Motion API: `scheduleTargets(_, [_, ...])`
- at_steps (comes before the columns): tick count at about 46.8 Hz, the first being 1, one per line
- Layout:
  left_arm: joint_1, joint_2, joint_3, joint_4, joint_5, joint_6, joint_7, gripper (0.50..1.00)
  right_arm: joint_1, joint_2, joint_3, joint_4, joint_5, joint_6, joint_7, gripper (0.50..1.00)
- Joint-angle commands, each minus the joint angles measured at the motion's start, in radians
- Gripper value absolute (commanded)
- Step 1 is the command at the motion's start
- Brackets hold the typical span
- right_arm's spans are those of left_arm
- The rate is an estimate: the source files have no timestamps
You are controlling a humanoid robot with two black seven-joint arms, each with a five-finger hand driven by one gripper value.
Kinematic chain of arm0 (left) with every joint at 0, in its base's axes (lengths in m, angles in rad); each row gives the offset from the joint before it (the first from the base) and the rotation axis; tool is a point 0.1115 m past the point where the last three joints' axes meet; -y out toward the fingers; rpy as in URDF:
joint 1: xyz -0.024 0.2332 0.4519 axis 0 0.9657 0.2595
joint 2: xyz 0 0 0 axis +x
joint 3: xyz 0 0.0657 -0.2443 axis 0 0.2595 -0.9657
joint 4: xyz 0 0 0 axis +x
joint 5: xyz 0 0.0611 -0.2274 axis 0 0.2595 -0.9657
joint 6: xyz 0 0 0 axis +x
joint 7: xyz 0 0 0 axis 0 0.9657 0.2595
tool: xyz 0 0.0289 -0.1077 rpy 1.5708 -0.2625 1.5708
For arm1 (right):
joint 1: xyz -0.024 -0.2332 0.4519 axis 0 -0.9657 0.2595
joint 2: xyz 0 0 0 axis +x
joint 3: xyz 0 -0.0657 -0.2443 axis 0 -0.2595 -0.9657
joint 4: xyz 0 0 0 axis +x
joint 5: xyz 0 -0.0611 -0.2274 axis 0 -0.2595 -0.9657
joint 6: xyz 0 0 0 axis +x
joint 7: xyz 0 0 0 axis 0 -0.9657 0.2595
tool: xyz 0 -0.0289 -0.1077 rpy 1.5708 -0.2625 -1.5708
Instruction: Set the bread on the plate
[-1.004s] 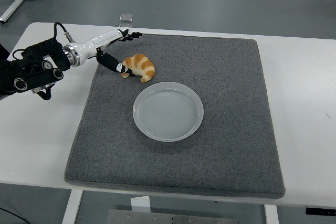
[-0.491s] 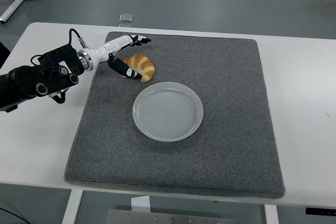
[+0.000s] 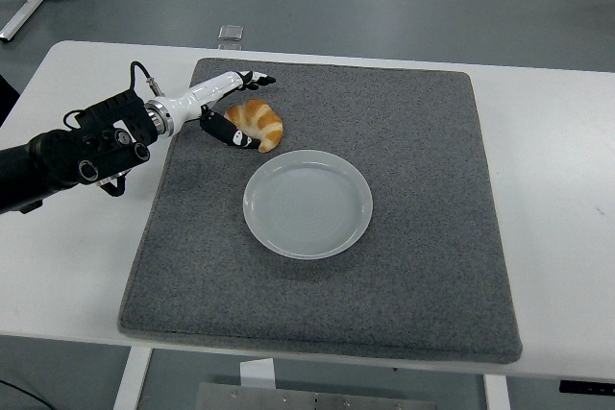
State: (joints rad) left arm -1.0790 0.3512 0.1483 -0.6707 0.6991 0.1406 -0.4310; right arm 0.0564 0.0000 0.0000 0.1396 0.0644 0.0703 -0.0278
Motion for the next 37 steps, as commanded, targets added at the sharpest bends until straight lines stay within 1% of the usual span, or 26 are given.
scheduleTargets(1, [0.013, -0.026, -0.001, 0.026, -0.001, 0.010, -0.003, 0.973, 0.000, 0.000, 0.000, 0.000, 0.000, -0.001, 0.000, 0.952])
scheduleTargets(5, [0.025, -0.051, -0.001, 0.057, -0.001, 0.030, -0.017, 0.973, -0.001, 0.000, 0.000, 0.000, 0.000, -0.001, 0.000, 0.952])
scheduleTargets(9, [0.028, -0.060, -0.001, 0.071, -0.001, 0.031, -0.022, 0.971, -0.001, 0.000, 0.000, 0.000, 0.000, -0.001, 0.000, 0.952])
scheduleTargets(14, [0.027, -0.060, -0.001, 0.071, -0.003, 0.033, -0.023, 0.926, -0.001, 0.000, -0.002, 0.000, 0.000, -0.001, 0.000, 0.952])
scheduleTargets(17, [0.025, -0.060, -0.003, 0.069, -0.003, 0.031, -0.023, 0.866, -0.001, 0.000, 0.000, 0.000, 0.000, -0.001, 0.000, 0.952])
scheduleTargets(20, [0.024, -0.060, -0.003, 0.069, -0.003, 0.031, -0.023, 0.791, -0.003, 0.000, -0.002, 0.000, 0.000, -0.001, 0.000, 0.952])
scheduleTargets(22, [0.022, -0.060, -0.003, 0.069, -0.004, 0.031, -0.023, 0.763, -0.001, 0.000, -0.002, 0.000, 0.000, -0.001, 0.000, 0.952])
scheduleTargets(25, [0.022, -0.058, -0.003, 0.069, -0.004, 0.030, -0.023, 0.650, -0.001, 0.000, -0.002, 0.000, 0.000, -0.001, 0.000, 0.952])
scheduleTargets(27, [0.021, -0.057, -0.004, 0.069, -0.004, 0.030, -0.023, 0.592, -0.001, 0.000, -0.002, 0.000, 0.000, -0.001, 0.000, 0.952])
scheduleTargets(29, [0.018, -0.057, -0.007, 0.069, -0.004, 0.030, -0.023, 0.523, -0.001, 0.000, 0.000, 0.000, 0.000, -0.001, 0.000, 0.952])
scheduleTargets(30, [0.018, -0.057, -0.010, 0.069, -0.004, 0.031, -0.023, 0.500, -0.001, 0.000, -0.002, 0.000, 0.000, -0.001, 0.000, 0.952])
scheduleTargets(37, [0.008, -0.054, -0.016, 0.068, -0.016, 0.031, -0.023, 0.500, -0.001, 0.000, -0.002, 0.000, 0.000, -0.001, 0.000, 0.952])
